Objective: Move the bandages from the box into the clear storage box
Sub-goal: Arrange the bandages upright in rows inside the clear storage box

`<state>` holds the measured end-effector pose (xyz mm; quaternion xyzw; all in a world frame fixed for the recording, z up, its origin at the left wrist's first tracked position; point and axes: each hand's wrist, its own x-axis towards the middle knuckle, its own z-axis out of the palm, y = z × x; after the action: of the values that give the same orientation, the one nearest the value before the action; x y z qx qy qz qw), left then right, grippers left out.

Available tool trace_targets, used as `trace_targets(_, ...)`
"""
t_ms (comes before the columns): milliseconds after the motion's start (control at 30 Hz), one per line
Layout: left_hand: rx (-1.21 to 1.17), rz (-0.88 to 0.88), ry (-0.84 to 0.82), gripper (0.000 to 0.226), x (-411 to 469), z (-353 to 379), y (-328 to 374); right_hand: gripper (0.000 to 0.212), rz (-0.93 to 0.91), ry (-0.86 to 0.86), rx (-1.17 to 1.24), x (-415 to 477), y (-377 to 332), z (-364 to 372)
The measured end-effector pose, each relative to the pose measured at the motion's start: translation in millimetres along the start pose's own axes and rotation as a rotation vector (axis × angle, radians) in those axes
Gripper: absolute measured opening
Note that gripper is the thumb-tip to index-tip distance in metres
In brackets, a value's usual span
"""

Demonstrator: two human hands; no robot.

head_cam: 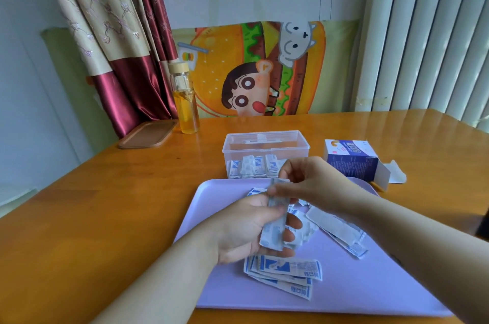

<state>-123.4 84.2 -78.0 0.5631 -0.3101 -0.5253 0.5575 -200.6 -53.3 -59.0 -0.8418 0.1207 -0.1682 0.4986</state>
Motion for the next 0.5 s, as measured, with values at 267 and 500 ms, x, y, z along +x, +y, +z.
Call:
trace_targets(267,0.027,-0.028,-0.043,0.023,3.8,-6.5,8.6,0.010,-0.028,-0.189,-0.127,7.6,-15.3,-28.4)
trace_targets(500,0.039,0.050,0.070,0.021,19.4,-6.9,20.3,0.015,-0.155,-0.052,-0.305,18.2,-19.7,-31.8)
